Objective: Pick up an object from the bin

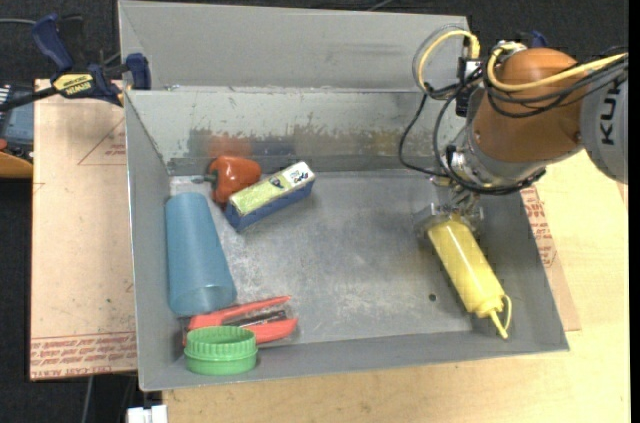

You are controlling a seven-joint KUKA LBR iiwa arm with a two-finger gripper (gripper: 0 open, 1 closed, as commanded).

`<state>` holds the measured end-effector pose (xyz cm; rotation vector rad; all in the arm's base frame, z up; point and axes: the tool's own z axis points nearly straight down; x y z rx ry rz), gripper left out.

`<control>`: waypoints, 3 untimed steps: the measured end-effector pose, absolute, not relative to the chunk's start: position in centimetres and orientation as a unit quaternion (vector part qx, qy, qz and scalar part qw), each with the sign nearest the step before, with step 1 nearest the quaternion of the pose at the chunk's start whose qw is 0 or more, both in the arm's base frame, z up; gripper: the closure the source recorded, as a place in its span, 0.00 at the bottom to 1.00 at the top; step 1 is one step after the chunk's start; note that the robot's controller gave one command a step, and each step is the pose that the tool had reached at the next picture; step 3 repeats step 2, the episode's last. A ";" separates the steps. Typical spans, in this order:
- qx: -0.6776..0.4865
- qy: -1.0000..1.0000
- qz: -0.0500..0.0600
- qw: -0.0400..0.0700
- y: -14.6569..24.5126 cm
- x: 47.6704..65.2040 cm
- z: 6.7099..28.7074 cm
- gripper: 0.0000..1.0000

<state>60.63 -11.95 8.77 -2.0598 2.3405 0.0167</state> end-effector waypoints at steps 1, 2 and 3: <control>-0.660 0.751 0.005 0.013 -11.9 60.7 9.6 1.00; -0.659 0.752 0.006 0.013 -11.8 60.6 11.8 1.00; -0.659 0.752 0.006 0.013 -11.8 60.6 11.8 1.00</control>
Offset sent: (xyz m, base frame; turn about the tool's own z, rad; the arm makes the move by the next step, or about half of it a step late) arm 0.0008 0.0002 0.0452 0.0011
